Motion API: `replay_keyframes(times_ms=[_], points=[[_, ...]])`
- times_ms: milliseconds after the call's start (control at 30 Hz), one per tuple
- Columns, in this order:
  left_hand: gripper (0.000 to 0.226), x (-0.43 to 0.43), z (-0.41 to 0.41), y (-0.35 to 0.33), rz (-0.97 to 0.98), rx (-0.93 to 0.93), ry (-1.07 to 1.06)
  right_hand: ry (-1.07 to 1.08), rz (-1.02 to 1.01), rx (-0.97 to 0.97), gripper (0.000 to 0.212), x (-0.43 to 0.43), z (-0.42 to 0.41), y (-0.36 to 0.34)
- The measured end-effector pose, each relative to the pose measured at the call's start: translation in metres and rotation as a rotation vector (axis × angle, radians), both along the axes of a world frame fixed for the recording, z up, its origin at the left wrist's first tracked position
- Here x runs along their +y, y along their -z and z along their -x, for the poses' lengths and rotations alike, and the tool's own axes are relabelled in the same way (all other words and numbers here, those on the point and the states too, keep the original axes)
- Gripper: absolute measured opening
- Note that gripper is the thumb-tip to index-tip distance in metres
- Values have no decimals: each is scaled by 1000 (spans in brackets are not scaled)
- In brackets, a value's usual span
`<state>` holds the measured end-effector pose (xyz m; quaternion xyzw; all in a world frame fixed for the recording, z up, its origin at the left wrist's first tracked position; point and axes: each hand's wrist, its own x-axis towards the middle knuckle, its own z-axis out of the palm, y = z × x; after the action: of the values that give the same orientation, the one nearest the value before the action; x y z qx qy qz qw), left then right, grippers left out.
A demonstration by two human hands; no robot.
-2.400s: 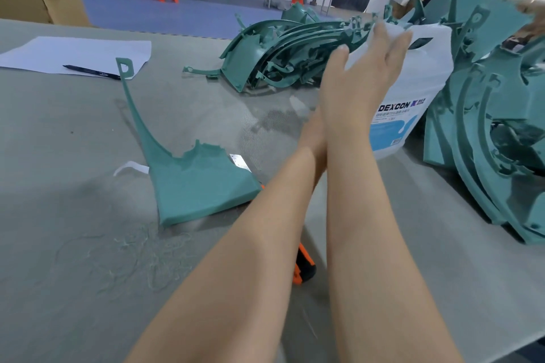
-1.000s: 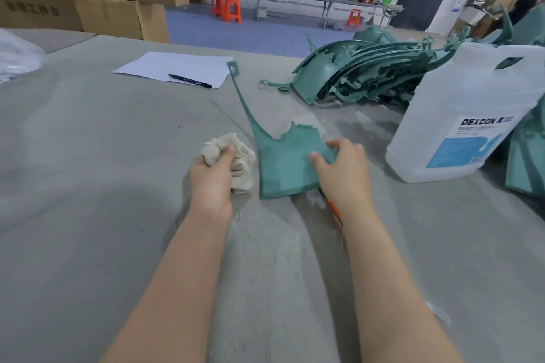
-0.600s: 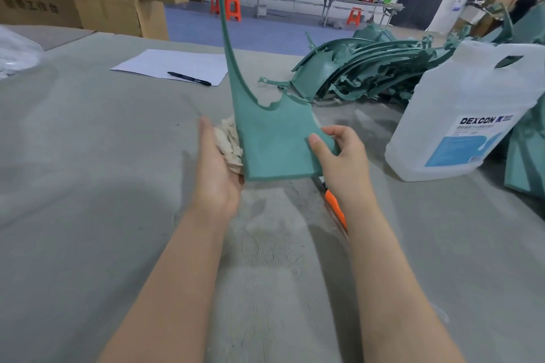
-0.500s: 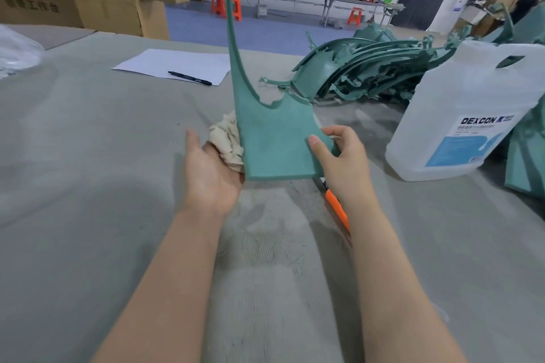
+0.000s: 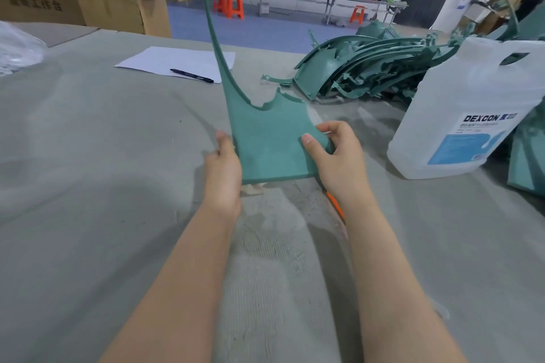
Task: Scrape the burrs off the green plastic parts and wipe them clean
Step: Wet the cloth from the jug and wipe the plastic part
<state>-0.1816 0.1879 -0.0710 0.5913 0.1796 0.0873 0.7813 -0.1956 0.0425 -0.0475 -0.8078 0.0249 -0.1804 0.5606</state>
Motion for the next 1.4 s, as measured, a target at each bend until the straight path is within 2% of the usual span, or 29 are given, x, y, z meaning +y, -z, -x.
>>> replay_keyframes(times_ms=[100,167,200,233,333,400,467,533,567,667,733,800,867,933,967,1033,1133,1200,1233,1333,1400], points=[[62,7,-4,-3,497,-128,110,36,-108,1,18,-6,0,0],[53,13,-4,-7,774,-248,183,57,-93,-4,18,-10,-1,1],[42,14,-5,-8,805,-298,229,65,-65,-12,19,-11,-1,2],[32,14,-5,-8,735,-330,260,72,-39,-23,19,-11,-2,3],[16,9,-7,-4,290,-328,211,82,-7,-66,19,-10,-4,4],[20,7,-7,3,73,-282,252,71,-8,-80,17,-9,-4,4],[35,5,-5,7,-32,-223,329,48,11,-77,16,-6,-3,5],[47,3,-5,10,-59,-178,296,26,26,-74,16,-4,-2,4],[44,2,-6,10,-78,-168,247,14,20,-74,15,-3,-1,3],[2,4,-7,7,-114,-158,84,-20,-19,-64,14,0,2,0],[18,8,-7,5,-143,-131,-15,-49,-26,-56,13,3,4,-1],[22,10,-8,7,-34,-108,-66,-69,-33,-52,12,5,5,-1],[27,10,-10,7,174,-69,-24,-69,-38,-54,13,6,5,-2],[30,10,-9,5,276,-34,52,-51,-22,-61,13,6,4,-2],[26,8,-9,6,235,-44,99,-39,-9,-66,13,5,3,-1],[20,3,-6,6,3,-122,190,-8,28,-75,14,2,2,1],[60,-6,-1,9,-249,-246,318,35,54,-80,14,-5,1,2],[65,-8,1,8,-268,-240,326,57,43,-76,14,-9,3,0],[59,-7,-1,9,-236,-218,281,56,24,-66,13,-10,3,-1],[15,-1,-4,6,-71,-150,118,-11,-55,-6,11,-6,6,-3],[10,2,-6,6,-36,-134,35,-38,3,17,14,0,5,-2]])
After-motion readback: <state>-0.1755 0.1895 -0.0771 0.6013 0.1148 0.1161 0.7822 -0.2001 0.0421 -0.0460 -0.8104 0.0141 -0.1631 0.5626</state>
